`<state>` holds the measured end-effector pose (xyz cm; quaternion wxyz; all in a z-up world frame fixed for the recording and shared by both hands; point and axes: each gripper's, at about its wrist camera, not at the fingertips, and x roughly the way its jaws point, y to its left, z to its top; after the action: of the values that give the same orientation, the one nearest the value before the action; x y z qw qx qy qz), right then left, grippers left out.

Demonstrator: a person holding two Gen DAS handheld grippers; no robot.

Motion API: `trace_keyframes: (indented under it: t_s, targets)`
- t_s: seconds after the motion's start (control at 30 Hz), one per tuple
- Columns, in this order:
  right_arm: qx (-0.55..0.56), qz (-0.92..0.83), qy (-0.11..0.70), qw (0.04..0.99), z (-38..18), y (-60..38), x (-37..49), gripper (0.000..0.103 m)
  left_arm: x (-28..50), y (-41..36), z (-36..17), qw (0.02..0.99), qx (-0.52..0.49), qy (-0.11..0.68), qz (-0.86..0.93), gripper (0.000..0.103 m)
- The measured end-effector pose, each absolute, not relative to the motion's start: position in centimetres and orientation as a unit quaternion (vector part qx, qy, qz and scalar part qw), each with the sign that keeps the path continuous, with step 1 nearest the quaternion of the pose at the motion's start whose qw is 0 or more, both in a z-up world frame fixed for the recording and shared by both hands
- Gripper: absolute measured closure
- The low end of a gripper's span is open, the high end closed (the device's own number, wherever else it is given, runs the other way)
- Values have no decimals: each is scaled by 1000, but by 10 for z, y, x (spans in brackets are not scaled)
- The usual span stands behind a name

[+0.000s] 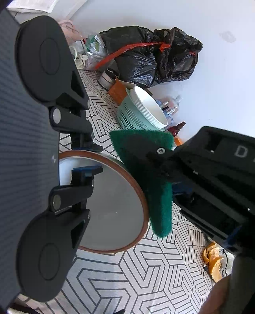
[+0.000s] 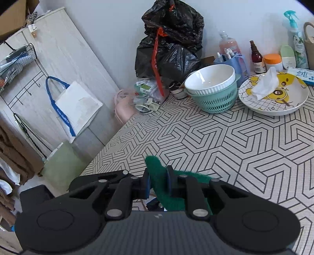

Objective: Clean bowl
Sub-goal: 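Tilt the bowl upright with the left tool while the right tool moves the pad to its outside, then scrub the bowl's outer bottom with the pad in the right tool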

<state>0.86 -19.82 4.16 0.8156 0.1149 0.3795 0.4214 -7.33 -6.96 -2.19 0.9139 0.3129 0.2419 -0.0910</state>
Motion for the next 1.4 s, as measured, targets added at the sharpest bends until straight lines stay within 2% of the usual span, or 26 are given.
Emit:
trace_keyframes:
  t_s: [0.67,0.97,1.4]
  targets:
    - [179,390,387,816,32,-222,9,86,-76,-70,-29,911,320,245,-89,87]
    - [137,416,372,818,40,-189,-5,85,-88,-79,-36,912,319,245,-86,87]
    - [139,375,374,837,39,-214,-11,87,-112,-107,-43,912,314,245,-95,87]
